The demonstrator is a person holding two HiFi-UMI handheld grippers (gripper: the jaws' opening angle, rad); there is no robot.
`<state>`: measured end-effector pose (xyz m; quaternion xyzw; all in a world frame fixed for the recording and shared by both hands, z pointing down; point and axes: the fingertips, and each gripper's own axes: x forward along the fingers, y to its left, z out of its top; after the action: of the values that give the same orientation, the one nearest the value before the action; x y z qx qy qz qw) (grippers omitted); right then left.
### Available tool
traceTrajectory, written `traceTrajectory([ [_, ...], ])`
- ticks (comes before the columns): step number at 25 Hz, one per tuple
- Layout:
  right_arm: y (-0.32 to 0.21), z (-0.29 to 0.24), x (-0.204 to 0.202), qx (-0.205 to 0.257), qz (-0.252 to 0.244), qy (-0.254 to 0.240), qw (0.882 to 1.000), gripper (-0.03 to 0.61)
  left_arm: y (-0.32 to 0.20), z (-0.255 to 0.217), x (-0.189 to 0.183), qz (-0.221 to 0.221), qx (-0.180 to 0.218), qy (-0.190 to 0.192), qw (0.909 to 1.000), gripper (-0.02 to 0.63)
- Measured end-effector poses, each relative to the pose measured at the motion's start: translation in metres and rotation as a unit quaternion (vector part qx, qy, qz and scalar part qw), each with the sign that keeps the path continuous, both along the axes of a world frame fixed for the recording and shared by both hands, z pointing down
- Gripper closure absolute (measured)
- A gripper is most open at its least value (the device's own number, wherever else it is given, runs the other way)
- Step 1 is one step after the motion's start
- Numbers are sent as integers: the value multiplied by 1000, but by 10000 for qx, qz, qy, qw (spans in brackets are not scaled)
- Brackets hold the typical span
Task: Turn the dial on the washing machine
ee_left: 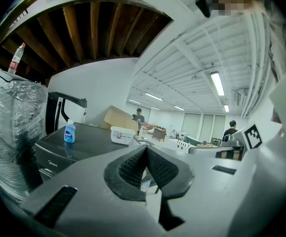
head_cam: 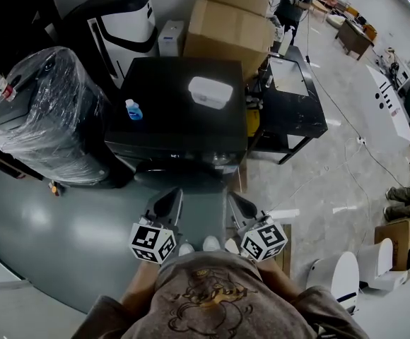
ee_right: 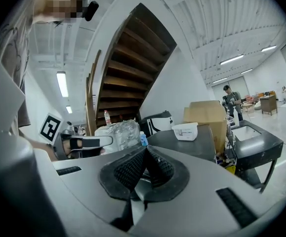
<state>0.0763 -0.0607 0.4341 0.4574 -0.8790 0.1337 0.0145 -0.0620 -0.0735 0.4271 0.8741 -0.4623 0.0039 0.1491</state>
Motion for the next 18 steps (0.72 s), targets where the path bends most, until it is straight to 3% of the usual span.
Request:
traceTrajectory([
  [18, 7, 4, 2, 0, 190, 138, 9997, 580, 15, 7, 4, -11, -128, -105, 9999, 617],
])
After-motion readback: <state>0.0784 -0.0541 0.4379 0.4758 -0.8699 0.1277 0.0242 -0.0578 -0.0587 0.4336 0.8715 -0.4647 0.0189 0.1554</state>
